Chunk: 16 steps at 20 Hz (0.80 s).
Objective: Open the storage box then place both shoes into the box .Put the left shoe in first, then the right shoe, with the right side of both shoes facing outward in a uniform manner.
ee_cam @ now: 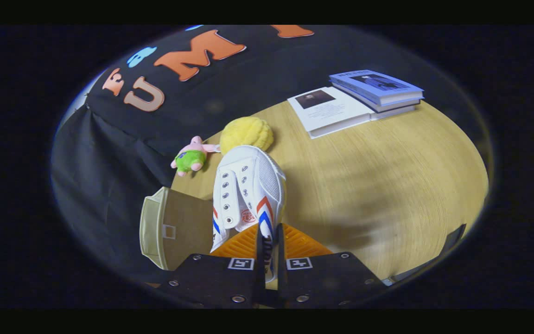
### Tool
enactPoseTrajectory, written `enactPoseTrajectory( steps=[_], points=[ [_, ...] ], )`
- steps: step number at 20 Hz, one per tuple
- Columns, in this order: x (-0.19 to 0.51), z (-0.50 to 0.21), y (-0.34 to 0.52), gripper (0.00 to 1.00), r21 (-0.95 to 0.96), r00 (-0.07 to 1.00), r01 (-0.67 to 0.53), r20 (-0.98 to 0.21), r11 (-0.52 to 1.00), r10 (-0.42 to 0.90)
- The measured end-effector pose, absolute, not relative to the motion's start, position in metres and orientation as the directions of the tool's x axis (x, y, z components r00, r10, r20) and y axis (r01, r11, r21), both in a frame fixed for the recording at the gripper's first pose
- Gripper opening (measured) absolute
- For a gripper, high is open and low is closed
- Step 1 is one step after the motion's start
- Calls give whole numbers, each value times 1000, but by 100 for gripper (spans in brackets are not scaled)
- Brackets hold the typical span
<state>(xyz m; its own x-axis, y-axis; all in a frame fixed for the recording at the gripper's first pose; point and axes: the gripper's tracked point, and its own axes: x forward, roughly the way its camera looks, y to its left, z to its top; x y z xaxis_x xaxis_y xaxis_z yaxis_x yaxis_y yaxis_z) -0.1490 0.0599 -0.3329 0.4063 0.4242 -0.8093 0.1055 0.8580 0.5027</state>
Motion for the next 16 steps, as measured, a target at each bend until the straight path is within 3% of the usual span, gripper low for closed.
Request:
enactPoseTrajectory(
  steps=[9, 16],
  points=[
    [-129, -271, 182, 11, 576, 348, -178, -722, 798, 598],
    [-111, -305, 235, 11, 613, 229, -297, -699, 732, 677]
  ],
)
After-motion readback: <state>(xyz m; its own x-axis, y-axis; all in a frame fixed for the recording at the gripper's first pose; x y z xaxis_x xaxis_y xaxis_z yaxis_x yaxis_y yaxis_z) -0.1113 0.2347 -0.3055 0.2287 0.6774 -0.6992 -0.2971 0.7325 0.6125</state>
